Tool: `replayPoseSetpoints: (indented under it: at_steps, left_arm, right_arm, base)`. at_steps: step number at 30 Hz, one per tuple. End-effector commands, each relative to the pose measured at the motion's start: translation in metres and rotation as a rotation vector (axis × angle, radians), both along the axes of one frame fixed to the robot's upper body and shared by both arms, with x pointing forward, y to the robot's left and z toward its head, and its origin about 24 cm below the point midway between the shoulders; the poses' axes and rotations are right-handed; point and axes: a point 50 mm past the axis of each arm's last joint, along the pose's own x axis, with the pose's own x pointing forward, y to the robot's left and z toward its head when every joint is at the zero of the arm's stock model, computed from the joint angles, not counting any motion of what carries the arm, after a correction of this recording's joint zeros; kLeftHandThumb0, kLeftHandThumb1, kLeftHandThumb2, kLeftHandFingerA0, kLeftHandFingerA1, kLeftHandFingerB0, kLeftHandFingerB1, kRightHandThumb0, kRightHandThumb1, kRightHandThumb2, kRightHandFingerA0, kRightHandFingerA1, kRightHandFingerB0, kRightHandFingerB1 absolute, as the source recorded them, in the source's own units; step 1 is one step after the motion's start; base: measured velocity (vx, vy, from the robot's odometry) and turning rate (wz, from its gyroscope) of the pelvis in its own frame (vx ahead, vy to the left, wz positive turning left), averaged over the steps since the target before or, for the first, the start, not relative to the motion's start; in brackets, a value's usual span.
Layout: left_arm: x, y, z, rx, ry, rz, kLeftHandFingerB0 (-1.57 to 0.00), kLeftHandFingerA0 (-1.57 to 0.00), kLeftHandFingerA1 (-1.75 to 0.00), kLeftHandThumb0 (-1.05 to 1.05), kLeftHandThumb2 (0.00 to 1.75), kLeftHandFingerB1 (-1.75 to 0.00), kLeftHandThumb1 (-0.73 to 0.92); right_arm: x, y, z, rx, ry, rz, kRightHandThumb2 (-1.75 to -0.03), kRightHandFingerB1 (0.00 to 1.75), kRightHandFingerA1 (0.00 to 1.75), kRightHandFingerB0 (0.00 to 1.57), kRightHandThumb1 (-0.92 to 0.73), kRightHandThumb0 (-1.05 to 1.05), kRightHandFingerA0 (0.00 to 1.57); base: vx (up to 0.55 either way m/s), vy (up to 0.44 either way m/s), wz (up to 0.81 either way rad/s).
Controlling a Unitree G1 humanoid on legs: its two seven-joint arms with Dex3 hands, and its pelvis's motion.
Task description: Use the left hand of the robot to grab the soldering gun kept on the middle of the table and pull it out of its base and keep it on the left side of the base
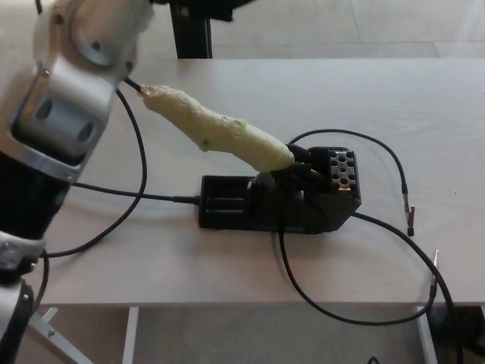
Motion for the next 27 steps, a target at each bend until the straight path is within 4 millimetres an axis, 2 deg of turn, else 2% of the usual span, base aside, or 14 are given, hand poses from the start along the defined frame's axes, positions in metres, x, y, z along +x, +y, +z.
replayPoseSetpoints:
  at_steps: [1,4,5,6,7,8,13,14,21,22,23,24,25,27]
  left_arm:
    - [-0.013,-0.004,-0.047,0.439,0.176,-0.075,-0.43,-0.33,-0.63,-0.59,1.02,-0.61,0.62]
    - [-0.013,-0.001,-0.053,0.566,0.223,-0.063,-0.40,-0.25,-0.60,-0.63,1.01,-0.58,0.62]
    - [-0.013,0.001,-0.054,0.630,0.233,-0.062,-0.39,-0.27,-0.56,-0.64,0.65,-0.41,0.80]
    - [-0.013,0.004,-0.055,0.701,0.232,-0.069,-0.32,-0.21,-0.58,-0.73,1.07,-0.54,0.68]
    - [-0.013,0.005,-0.056,0.727,0.231,-0.072,-0.32,-0.21,-0.58,-0.73,1.07,-0.54,0.68]
    - [-0.013,0.008,-0.056,0.770,0.253,-0.064,-0.30,-0.19,-0.51,-0.77,0.67,-0.36,0.89]
    - [-0.012,0.020,-0.061,0.867,0.324,-0.044,-0.23,-0.06,-0.39,-0.87,0.68,-0.32,0.91]
    - [-0.013,0.023,-0.063,0.877,0.347,-0.044,-0.16,-0.04,-0.27,-0.93,1.14,-0.42,0.76]
    - [-0.016,0.039,-0.070,1.040,0.356,-0.010,-0.14,0.00,-0.24,-0.89,1.15,-0.41,0.71]
    - [-0.016,0.040,-0.072,1.057,0.354,-0.005,-0.20,0.00,-0.25,-0.96,0.71,-0.28,0.92]
    - [-0.016,0.043,-0.073,1.082,0.350,0.003,-0.20,0.00,-0.25,-0.96,0.71,-0.28,0.92]
    - [-0.016,0.044,-0.074,1.123,0.335,0.016,-0.20,0.00,-0.22,-0.97,0.71,-0.29,0.92]
    - [-0.017,0.044,-0.075,1.177,0.321,0.031,-0.15,0.00,-0.06,-1.03,1.20,-0.34,0.81]
    - [-0.018,0.044,-0.080,1.247,0.274,0.055,-0.16,0.00,-0.08,-1.05,1.17,-0.35,0.76]
  right_arm:
    - [0.004,-0.008,0.016,-0.041,-0.033,0.047,-1.17,0.42,0.59,0.43,-0.24,-1.05,0.60]
    - [0.004,-0.008,0.015,-0.037,-0.037,0.043,-1.18,0.42,0.59,0.43,-0.23,-1.05,0.61]
    - [0.004,-0.008,0.015,-0.037,-0.032,0.039,-1.17,0.42,0.59,0.43,-0.24,-1.05,0.61]
    - [0.004,-0.008,0.015,-0.038,-0.033,0.043,-1.18,0.42,0.60,0.45,-0.22,-1.05,0.62]
    - [0.004,-0.009,0.016,-0.041,-0.035,0.045,-1.18,0.42,0.60,0.45,-0.22,-1.05,0.62]
    - [0.005,-0.010,0.018,-0.046,-0.032,0.048,-1.18,0.42,0.58,0.46,-0.23,-1.05,0.61]
    - [0.007,-0.009,0.018,-0.044,-0.032,0.045,-1.18,0.41,0.58,0.46,-0.23,-1.05,0.61]
    - [0.006,-0.009,0.018,-0.043,-0.032,0.043,-1.18,0.41,0.57,0.46,-0.22,-1.05,0.61]
    - [0.009,-0.010,0.020,-0.048,-0.033,0.045,-1.19,0.41,0.58,0.49,-0.22,-1.05,0.62]
    - [0.009,-0.010,0.020,-0.049,-0.035,0.045,-1.19,0.41,0.59,0.49,-0.21,-1.05,0.62]
    - [0.009,-0.010,0.020,-0.050,-0.037,0.046,-1.19,0.41,0.59,0.49,-0.21,-1.05,0.62]
    - [0.010,-0.010,0.020,-0.050,-0.036,0.045,-1.19,0.41,0.58,0.48,-0.22,-1.05,0.62]
    - [0.010,-0.010,0.020,-0.046,-0.041,0.041,-1.19,0.41,0.58,0.47,-0.21,-1.05,0.62]
    - [0.011,-0.010,0.021,-0.047,-0.038,0.053,-1.19,0.41,0.59,0.47,-0.21,-1.05,0.61]
  base:
    - [0.00,0.000,0.00]
    - [0.00,0.000,0.00]
    - [0.00,0.000,0.00]
    - [0.00,0.000,0.00]
    - [0.00,0.000,0.00]
    - [0.00,0.000,0.00]
    - [0.00,0.000,0.00]
    - [0.00,0.000,0.00]
    - [0.00,0.000,0.00]
    - [0.00,0.000,0.00]
    - [0.00,0.000,0.00]
    - [0.00,0.000,0.00]
    - [0.00,0.000,0.00]
    - [0.00,0.000,0.00]
